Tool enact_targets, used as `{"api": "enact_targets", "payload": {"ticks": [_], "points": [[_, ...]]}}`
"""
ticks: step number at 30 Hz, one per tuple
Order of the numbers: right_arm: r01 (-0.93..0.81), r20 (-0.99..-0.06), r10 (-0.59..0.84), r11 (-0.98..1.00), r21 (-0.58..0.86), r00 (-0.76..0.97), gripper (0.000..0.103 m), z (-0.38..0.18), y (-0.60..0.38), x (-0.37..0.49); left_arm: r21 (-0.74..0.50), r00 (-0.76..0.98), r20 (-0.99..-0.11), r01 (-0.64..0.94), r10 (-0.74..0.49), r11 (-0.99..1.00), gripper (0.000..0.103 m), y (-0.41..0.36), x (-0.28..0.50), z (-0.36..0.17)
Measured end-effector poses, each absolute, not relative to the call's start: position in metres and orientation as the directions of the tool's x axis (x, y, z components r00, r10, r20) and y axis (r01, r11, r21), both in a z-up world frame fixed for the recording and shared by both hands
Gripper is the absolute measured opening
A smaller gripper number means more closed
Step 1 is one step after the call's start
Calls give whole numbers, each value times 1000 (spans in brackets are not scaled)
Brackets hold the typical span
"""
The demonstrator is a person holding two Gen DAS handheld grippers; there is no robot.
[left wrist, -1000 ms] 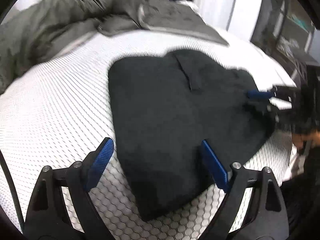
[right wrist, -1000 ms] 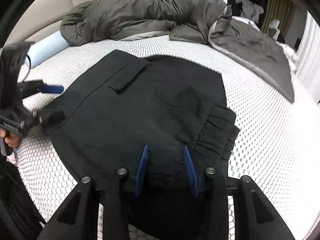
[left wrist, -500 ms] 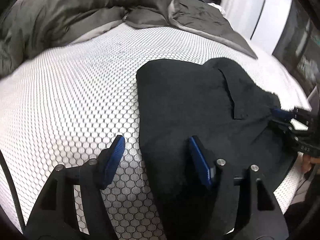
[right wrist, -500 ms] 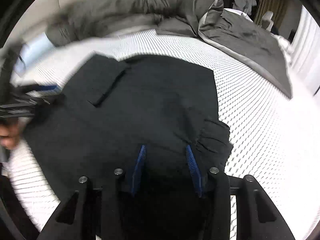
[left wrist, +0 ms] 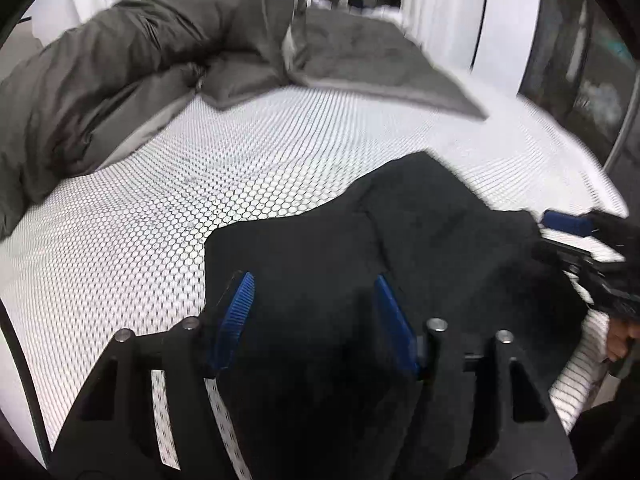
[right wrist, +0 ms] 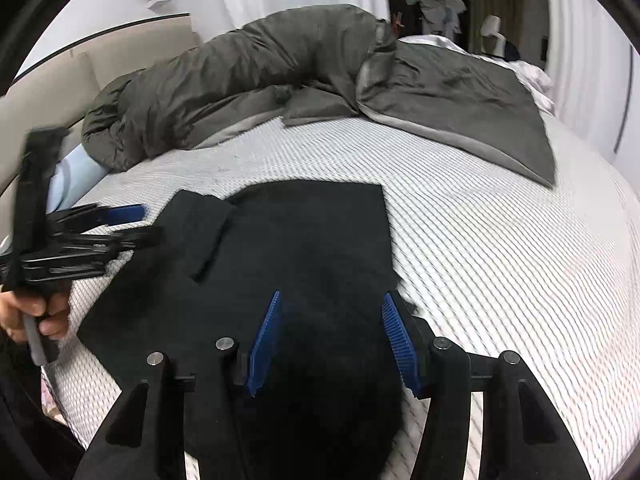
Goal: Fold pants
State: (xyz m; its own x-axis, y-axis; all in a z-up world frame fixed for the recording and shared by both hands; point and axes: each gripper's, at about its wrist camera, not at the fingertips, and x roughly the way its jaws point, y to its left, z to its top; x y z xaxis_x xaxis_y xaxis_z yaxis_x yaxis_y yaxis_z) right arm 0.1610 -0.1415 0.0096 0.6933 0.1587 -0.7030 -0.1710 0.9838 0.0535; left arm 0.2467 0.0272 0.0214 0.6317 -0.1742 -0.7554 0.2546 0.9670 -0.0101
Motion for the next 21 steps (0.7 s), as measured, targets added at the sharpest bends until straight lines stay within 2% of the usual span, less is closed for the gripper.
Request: {"api": "enact_targets", "payload": {"ticks": [1, 3, 5, 7, 9, 11, 12, 13, 14, 15, 19, 21], "points": [[-187, -710, 157, 982, 36, 687, 54, 10, -135, 171, 5, 601, -784, 258, -157, 966, 44, 23, 262, 15], [-223, -738, 108, 973, -58, 666, 54, 3, -113, 191, 21, 557, -818, 274, -141, 962, 40, 23, 285, 3], [-253, -780, 77, 962, -107, 621, 53, -10, -102, 207, -11, 545, -822, 280, -168, 960, 39, 29, 292, -1], [-271, -820, 42, 953, -140, 570, 45, -27, -101, 210, -26, 551, -816, 270, -176, 963, 40, 40, 295, -1], [-287, -818, 53, 948, -140, 573, 40, -27, -111, 208, -48, 555, -813, 237, -175, 970, 44, 55, 293, -4], [-266, -812, 59, 956, -121, 581, 40, -20, -122, 204, -41, 568, -812, 175, -135, 984, 44, 68, 280, 1], [-243, -806, 33, 960, -139, 591, 42, -15, -129, 198, -47, 569, -812, 149, -125, 988, 45, 75, 273, 4], [-205, -797, -16, 963, -174, 604, 57, -10, -140, 190, -69, 568, -812, 131, -132, 989, 45, 83, 261, 9], [-189, -791, -15, 968, -164, 611, 64, -7, -150, 185, -101, 568, -808, 127, -156, 987, 45, 90, 246, 13], [-170, -782, 18, 979, -113, 623, 70, 0, -165, 177, -130, 574, -799, 131, -182, 983, 45, 96, 237, 17], [-69, -739, 220, 971, 230, 637, 70, 6, -223, 143, -228, 576, -777, 117, -254, 966, 62, 109, 193, 15], [-91, -719, 317, 938, 335, 618, 70, 1, -224, 136, -280, 571, -772, 86, -278, 956, 62, 120, 185, 5]]}}
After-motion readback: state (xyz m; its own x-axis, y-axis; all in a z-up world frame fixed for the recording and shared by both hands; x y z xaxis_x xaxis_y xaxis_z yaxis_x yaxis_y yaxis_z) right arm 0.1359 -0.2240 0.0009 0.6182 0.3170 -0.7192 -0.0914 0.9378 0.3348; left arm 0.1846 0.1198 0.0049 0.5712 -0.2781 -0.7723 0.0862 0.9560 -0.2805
